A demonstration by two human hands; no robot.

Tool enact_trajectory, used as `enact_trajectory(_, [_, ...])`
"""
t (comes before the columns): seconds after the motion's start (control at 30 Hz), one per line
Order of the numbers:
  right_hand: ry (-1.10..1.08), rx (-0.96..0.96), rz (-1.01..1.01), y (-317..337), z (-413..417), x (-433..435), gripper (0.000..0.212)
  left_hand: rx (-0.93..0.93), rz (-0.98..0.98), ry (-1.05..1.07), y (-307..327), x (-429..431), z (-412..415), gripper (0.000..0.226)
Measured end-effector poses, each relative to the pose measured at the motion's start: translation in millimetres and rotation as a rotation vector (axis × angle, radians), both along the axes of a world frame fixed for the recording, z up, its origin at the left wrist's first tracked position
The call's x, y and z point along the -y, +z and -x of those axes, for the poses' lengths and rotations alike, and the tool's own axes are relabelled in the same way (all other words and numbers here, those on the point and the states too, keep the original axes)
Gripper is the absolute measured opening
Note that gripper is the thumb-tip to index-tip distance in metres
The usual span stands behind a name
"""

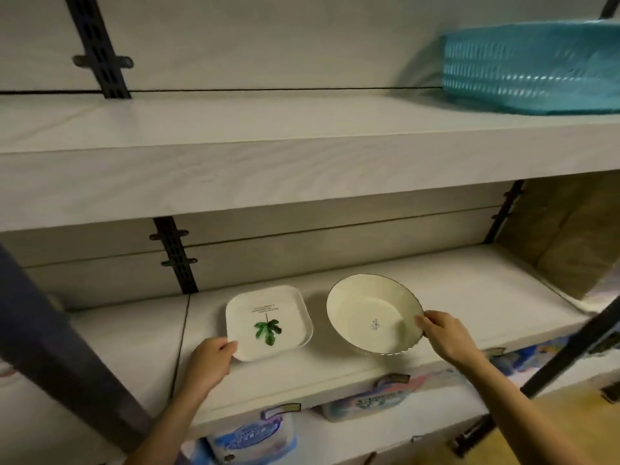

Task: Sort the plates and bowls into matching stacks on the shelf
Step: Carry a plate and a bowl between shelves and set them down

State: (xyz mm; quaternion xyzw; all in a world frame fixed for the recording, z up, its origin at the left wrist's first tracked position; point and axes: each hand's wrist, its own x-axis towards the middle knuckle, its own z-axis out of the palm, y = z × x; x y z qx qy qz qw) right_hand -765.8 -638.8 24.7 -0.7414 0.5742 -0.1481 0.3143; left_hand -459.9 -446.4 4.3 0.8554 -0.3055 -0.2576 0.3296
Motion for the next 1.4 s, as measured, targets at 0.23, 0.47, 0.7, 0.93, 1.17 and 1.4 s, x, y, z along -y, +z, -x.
enact_trajectory(0.23, [0.107, -0.058, -0.003, -15.1, -14.8, 48.8, 0.035, 0.01, -0.171, 0.106, -13.7, 42.0, -25.2, 0.029])
enact_trajectory(0.47, [0.151, -0.101, -0.045, -30.6, -30.2, 76.4, 0.032, -0.02, -0.28, 0.132, -26.3, 56.0, -39.6, 0.034])
enact_trajectory(0.7, [0.213, -0.154, -0.077, -42.2, -65.0, 105.3, 0.03, 0.094, -0.349, 0.158, -30.9, 54.3, -30.3, 0.037])
enact_trajectory(0.93, [0.22, -0.25, -0.143, -56.8, -85.8, 116.8, 0.036, 0.285, -0.284, -0.029, -18.2, 34.0, -8.2, 0.023])
enact_trajectory(1.17, [0.24, -0.365, 0.018, -30.3, -79.8, 108.5, 0.057, 0.363, -0.139, -0.093, -3.6, 18.3, 10.1, 0.021])
enact_trajectory(1.4, [0.689, -0.377, 0.34, 19.2, -75.4, 54.4, 0.041, 0.38, -0.109, -0.137, 16.7, -8.1, 38.2, 0.013])
